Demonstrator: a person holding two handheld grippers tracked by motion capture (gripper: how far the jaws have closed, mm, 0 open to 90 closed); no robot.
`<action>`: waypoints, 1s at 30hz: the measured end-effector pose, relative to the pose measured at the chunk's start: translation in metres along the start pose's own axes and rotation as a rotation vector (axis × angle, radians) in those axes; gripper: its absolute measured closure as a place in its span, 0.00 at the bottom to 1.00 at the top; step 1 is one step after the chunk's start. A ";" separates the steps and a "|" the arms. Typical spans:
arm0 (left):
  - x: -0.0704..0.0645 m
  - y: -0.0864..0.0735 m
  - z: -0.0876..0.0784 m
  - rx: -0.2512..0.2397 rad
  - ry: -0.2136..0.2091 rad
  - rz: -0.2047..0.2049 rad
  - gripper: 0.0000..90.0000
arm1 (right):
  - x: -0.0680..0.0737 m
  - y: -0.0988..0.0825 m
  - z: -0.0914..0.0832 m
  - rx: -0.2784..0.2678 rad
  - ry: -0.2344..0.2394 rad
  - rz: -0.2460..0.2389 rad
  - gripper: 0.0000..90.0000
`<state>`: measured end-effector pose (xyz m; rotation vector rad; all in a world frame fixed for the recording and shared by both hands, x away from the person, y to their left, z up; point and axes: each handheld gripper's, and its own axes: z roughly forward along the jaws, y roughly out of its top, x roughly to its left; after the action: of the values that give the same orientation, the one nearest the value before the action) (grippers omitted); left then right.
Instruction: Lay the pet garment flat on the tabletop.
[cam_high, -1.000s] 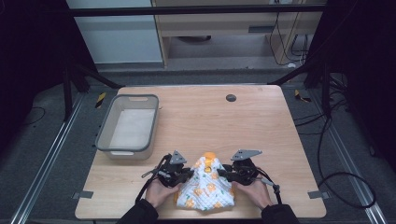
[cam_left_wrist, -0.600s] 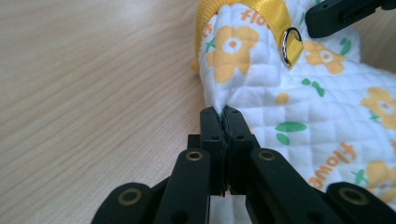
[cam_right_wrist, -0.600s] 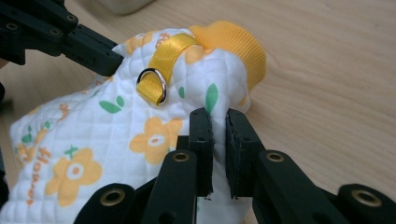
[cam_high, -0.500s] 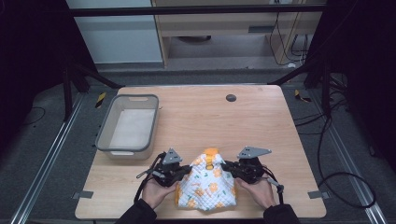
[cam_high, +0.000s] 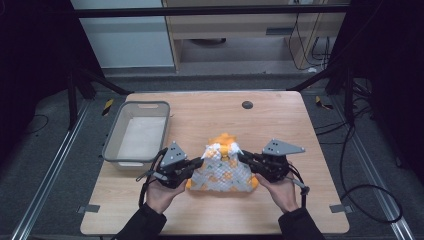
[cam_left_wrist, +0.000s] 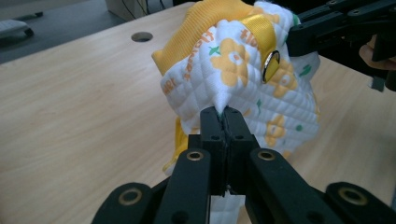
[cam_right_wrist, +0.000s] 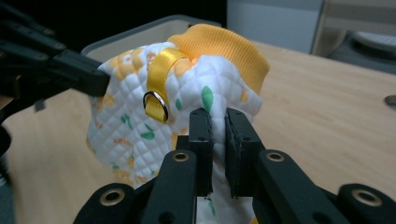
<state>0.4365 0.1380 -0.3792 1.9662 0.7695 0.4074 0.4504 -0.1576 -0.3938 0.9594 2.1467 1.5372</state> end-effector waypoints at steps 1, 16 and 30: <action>0.002 0.004 0.001 -0.010 0.009 -0.002 0.99 | 0.000 0.000 0.000 0.000 0.000 0.000 0.91; 0.065 0.020 0.061 -0.050 0.295 -0.145 0.49 | -0.053 0.014 0.067 -0.005 -0.409 -0.025 0.70; 0.058 -0.031 0.017 0.066 0.230 -0.053 0.36 | -0.043 -0.014 -0.009 0.026 -0.256 -0.038 0.52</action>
<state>0.4783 0.1759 -0.4164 1.9769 0.9895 0.5903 0.4712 -0.1958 -0.4085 1.0556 1.9965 1.2940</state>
